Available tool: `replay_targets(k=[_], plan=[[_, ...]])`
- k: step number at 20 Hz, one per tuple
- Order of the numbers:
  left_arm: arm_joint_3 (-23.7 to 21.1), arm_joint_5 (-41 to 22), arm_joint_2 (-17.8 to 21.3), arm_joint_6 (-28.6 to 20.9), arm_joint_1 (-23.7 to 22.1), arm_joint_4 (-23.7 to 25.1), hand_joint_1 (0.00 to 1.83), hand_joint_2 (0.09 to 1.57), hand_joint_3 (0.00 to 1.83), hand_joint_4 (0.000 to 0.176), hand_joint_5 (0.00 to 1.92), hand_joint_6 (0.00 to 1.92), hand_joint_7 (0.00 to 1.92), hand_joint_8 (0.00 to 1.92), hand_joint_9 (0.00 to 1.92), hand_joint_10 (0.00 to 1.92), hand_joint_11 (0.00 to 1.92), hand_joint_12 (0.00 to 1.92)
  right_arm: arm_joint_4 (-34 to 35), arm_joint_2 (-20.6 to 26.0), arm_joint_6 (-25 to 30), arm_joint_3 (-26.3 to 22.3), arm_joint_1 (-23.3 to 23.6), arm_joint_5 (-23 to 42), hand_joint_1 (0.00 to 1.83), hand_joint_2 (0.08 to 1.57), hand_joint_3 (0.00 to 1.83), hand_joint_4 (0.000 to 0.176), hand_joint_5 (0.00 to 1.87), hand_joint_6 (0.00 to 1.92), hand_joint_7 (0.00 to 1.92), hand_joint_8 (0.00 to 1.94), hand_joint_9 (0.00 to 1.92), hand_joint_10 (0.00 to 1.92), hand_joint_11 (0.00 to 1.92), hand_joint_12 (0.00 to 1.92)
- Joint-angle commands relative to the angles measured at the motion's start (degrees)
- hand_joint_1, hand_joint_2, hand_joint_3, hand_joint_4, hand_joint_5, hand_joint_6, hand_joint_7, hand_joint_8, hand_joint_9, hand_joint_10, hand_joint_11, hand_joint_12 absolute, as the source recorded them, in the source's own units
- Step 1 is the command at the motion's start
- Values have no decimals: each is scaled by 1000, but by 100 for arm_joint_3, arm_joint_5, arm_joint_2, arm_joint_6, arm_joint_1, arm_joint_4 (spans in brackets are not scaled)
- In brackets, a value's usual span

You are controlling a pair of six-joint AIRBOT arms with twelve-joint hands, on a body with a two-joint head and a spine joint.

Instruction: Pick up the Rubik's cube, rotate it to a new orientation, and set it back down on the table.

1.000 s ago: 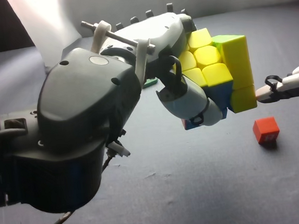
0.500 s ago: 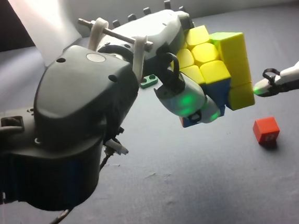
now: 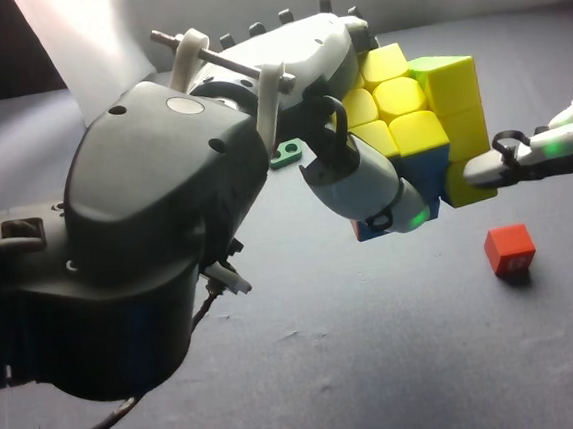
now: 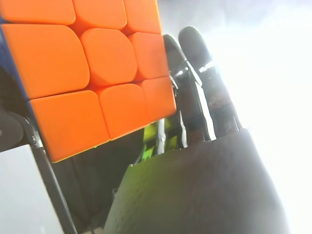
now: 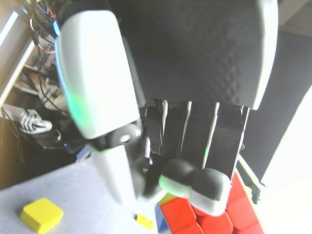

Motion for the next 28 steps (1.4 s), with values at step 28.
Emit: replay_targets(k=[28], plan=[[38, -129, -1, -64, -148, 527, 1295, 1254, 2, 0, 917, 1041, 551, 1567, 526, 1568, 399, 1330, 283, -576, -329, 277, -487, -848, 1155, 1241, 0, 0, 211, 5, 937, 1902, 1040, 1921, 1006, 1921]])
